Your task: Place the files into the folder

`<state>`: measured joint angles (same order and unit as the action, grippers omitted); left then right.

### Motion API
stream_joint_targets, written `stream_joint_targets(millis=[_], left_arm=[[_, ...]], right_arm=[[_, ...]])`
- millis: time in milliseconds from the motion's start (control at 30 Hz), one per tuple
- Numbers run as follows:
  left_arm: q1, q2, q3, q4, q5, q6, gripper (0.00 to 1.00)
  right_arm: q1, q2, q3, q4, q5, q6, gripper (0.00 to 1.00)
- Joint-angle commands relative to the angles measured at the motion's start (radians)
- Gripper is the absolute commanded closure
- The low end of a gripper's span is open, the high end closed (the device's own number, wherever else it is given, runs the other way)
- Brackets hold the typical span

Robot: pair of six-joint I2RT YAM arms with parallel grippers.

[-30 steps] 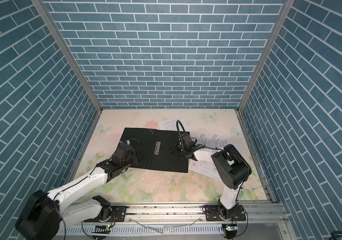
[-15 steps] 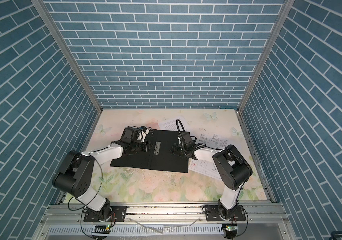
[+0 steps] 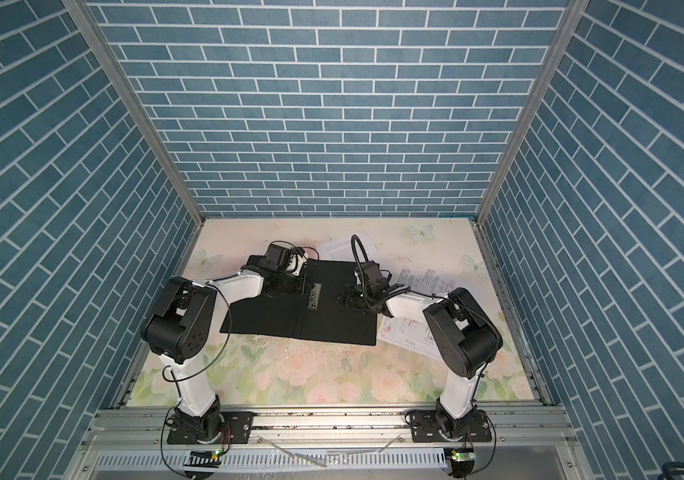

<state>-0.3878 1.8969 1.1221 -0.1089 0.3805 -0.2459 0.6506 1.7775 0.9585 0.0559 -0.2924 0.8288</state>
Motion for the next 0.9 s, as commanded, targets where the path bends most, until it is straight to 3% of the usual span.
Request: stream_joint_targets(millis=[0, 367, 633, 767, 867], left_arm=[[-0.017, 0.018, 0.025, -0.048, -0.031, 0.023, 0.78], [-0.02, 0.049, 0.034, -0.03, -0.074, -0.009, 0.84], [-0.013, 0.072, 0.056, 0.007, -0.037, -0.053, 0.84], [-0.002, 0.079, 0.05, 0.044, -0.015, -0.087, 0.84], [-0.002, 0.07, 0.05, 0.031, -0.031, -0.078, 0.78]], right_arm=[[0.001, 0.017, 0.048, -0.03, -0.008, -0.023, 0.46], [0.001, 0.014, 0.052, -0.043, -0.008, -0.028, 0.46], [0.001, 0.0, 0.037, -0.045, 0.001, -0.028, 0.46], [0.002, -0.006, 0.027, -0.045, 0.004, -0.028, 0.46], [0.002, -0.007, 0.021, -0.045, 0.006, -0.03, 0.46]])
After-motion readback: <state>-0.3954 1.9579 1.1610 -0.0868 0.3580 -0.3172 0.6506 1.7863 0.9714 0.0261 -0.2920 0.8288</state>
